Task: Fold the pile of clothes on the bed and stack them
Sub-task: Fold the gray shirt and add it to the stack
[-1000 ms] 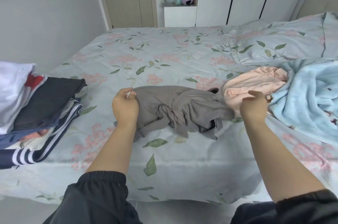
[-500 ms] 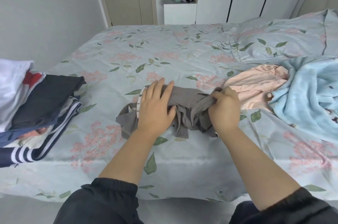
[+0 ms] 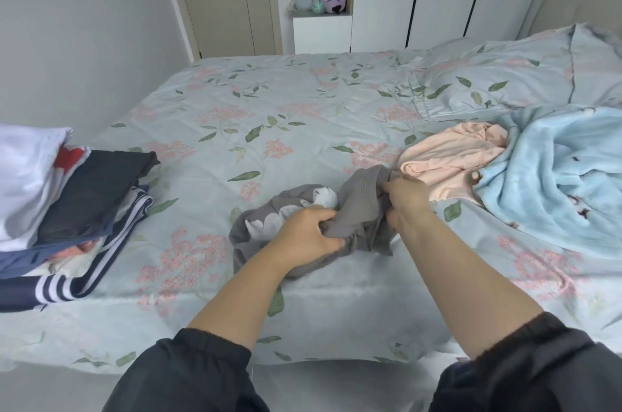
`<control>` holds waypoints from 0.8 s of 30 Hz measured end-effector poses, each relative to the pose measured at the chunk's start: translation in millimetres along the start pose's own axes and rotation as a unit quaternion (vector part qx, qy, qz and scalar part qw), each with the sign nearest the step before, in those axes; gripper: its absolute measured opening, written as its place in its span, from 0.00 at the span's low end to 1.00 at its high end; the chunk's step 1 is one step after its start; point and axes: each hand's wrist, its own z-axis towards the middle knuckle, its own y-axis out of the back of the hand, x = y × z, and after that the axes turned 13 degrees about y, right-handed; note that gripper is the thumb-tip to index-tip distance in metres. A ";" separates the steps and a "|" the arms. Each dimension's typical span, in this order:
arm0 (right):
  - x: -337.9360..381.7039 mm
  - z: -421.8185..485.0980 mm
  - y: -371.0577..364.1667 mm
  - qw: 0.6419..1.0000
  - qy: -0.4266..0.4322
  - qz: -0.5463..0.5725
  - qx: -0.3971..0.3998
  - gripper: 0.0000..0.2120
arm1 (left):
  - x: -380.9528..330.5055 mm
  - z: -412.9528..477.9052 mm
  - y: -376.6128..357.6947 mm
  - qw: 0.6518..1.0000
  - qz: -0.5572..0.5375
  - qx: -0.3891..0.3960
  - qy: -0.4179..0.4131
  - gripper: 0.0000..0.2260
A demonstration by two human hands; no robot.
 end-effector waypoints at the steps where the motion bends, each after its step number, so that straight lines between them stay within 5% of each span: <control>1: 14.6 -1.0 -1.8 1.000 0.021 0.004 0.009 0.14 | -6.1 -6.1 2.8 0.998 -0.039 0.048 0.009 0.05; 4: 71.6 -5.1 -9.0 0.996 0.044 0.010 0.083 0.21 | -35.5 -17.8 22.9 0.956 -0.221 0.177 0.080 0.05; 9: 176.4 -32.9 -19.4 0.932 0.103 0.024 0.346 0.18 | -105.6 -10.4 90.3 0.930 -0.359 -0.070 0.046 0.13; 13: 250.4 -58.7 -33.3 0.902 0.184 -0.019 0.391 0.18 | -169.5 -14.5 137.5 0.938 -0.330 -0.033 -0.096 0.40; 17: 300.2 -80.9 -44.6 0.873 0.256 -0.082 0.406 0.19 | -222.9 -22.3 176.9 0.942 -0.271 -0.105 -0.167 0.51; 21: 331.0 -88.2 -50.6 0.888 0.286 -0.054 0.356 0.12 | -259.7 -33.6 215.8 0.948 -0.201 -0.166 -0.185 0.13; 24: 336.3 -86.7 -44.3 0.886 0.323 -0.103 0.316 0.02 | -282.7 -42.8 233.0 0.924 -0.230 -0.235 -0.196 0.06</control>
